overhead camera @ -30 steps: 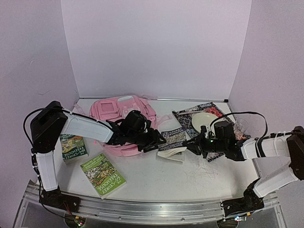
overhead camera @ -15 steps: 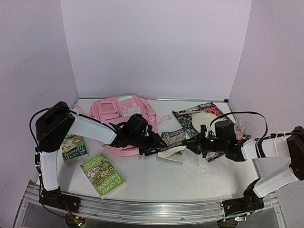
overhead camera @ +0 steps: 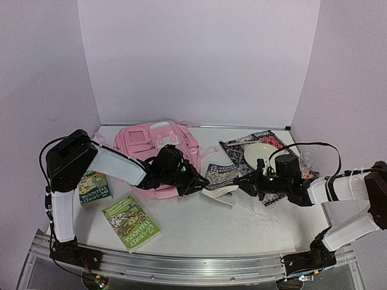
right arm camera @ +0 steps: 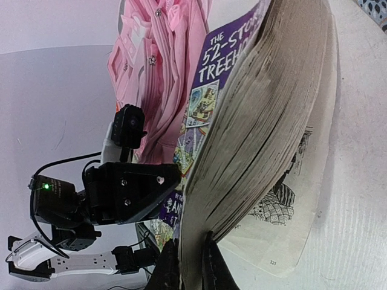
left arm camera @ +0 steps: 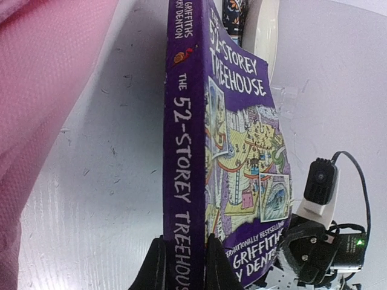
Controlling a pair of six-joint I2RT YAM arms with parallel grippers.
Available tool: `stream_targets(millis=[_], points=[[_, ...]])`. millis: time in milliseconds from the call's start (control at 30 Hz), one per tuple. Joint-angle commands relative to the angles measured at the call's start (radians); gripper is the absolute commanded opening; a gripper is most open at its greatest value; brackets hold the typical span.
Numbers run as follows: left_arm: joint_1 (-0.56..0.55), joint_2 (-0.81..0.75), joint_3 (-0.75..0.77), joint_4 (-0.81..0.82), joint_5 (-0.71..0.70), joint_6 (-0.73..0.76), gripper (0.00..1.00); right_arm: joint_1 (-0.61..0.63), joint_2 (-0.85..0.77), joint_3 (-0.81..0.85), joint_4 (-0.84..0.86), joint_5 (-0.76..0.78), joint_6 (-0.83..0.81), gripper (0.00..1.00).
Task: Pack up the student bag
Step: Pass from the right arm to the left
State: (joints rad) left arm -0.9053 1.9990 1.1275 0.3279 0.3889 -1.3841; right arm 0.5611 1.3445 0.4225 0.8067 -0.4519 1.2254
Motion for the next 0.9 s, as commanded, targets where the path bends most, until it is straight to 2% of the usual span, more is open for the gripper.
stream_targets(millis=[0, 67, 167, 200, 300, 433, 533, 600, 700, 800, 867], points=[[-0.026, -0.081, 0.031, 0.211, 0.071, 0.012, 0.02, 0.010, -0.035, 0.025, 0.017, -0.027, -0.060, 0.00], [-0.023, -0.095, 0.023, 0.231, 0.061, 0.020, 0.00, 0.010, -0.059, 0.033, -0.051, -0.003, -0.080, 0.02], [-0.020, -0.122, 0.001, 0.286, 0.033, 0.020, 0.00, 0.010, -0.102, 0.049, -0.127, 0.052, -0.103, 0.13], [-0.020, -0.131, -0.005, 0.299, 0.021, 0.020, 0.00, 0.012, -0.119, 0.058, -0.156, 0.071, -0.111, 0.17], [-0.020, -0.161, -0.025, 0.351, -0.031, 0.021, 0.00, 0.022, -0.163, 0.079, -0.212, 0.147, -0.120, 0.41], [-0.019, -0.197, -0.040, 0.380, -0.108, 0.024, 0.00, 0.066, -0.191, 0.089, -0.221, 0.234, -0.088, 0.64], [-0.016, -0.210, -0.049, 0.390, -0.150, 0.017, 0.00, 0.128, -0.192, 0.089, -0.196, 0.314, -0.043, 0.78], [-0.012, -0.220, -0.065, 0.399, -0.183, -0.001, 0.00, 0.162, -0.189, 0.081, -0.168, 0.374, 0.002, 0.84], [-0.010, -0.246, -0.092, 0.407, -0.258, -0.012, 0.00, 0.205, -0.184, 0.059, -0.095, 0.450, 0.074, 0.88], [-0.008, -0.277, -0.124, 0.407, -0.338, -0.017, 0.00, 0.244, -0.182, 0.040, -0.008, 0.522, 0.114, 0.98], [-0.008, -0.289, -0.136, 0.408, -0.375, -0.021, 0.00, 0.256, -0.166, 0.035, 0.055, 0.536, 0.127, 0.98]])
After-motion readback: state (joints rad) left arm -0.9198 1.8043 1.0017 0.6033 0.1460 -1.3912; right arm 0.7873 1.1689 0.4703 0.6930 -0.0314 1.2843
